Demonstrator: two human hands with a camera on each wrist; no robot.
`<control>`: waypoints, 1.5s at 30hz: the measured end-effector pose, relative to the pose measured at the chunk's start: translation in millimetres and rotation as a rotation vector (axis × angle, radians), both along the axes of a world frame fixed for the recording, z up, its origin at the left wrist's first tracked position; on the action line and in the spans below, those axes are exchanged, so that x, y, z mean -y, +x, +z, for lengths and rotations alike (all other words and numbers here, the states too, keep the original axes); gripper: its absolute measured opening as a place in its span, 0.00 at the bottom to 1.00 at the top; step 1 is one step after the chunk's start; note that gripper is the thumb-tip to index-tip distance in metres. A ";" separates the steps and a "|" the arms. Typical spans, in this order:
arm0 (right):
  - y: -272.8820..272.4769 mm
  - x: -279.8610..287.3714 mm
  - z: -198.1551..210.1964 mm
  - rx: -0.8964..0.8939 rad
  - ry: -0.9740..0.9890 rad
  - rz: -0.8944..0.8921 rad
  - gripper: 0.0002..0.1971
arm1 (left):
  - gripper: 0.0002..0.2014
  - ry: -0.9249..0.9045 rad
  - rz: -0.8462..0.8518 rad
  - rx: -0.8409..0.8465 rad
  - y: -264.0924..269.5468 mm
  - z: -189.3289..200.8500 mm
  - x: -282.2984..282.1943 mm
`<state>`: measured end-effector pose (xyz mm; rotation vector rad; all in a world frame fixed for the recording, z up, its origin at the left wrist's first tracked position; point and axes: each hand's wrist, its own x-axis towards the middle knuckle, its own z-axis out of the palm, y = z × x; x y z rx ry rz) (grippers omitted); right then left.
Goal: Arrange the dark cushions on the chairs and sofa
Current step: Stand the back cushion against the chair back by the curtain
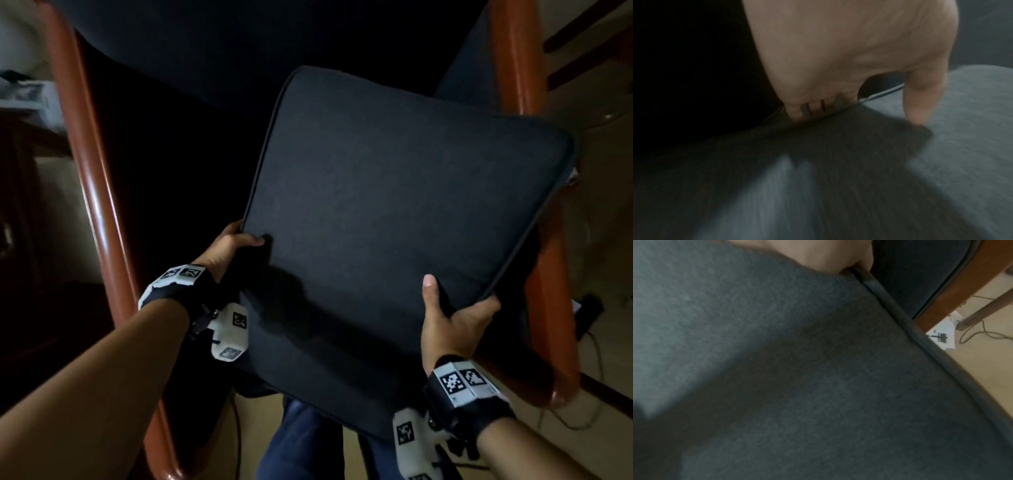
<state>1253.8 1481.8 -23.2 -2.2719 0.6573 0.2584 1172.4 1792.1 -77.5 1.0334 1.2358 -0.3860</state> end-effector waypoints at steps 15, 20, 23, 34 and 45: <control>0.8 2.5 0.6 0.001 0.013 0.040 0.45 | 0.21 -0.169 0.094 -0.137 -8.8 25.9 21.3; -3.4 11.2 -2.9 0.022 0.044 0.051 0.40 | 0.20 -0.126 0.069 -0.149 -12.3 30.6 20.3; -4.2 15.2 -2.6 -0.017 0.095 0.018 0.40 | 0.11 -0.087 0.069 -0.166 -16.2 42.3 13.6; 5.5 26.5 34.0 -0.487 0.176 -0.265 0.35 | 0.41 0.114 -0.101 -0.078 -40.0 116.9 24.3; 9.5 -39.6 213.0 0.215 0.328 0.879 0.12 | 0.44 0.466 -0.585 -0.102 -84.5 216.4 116.5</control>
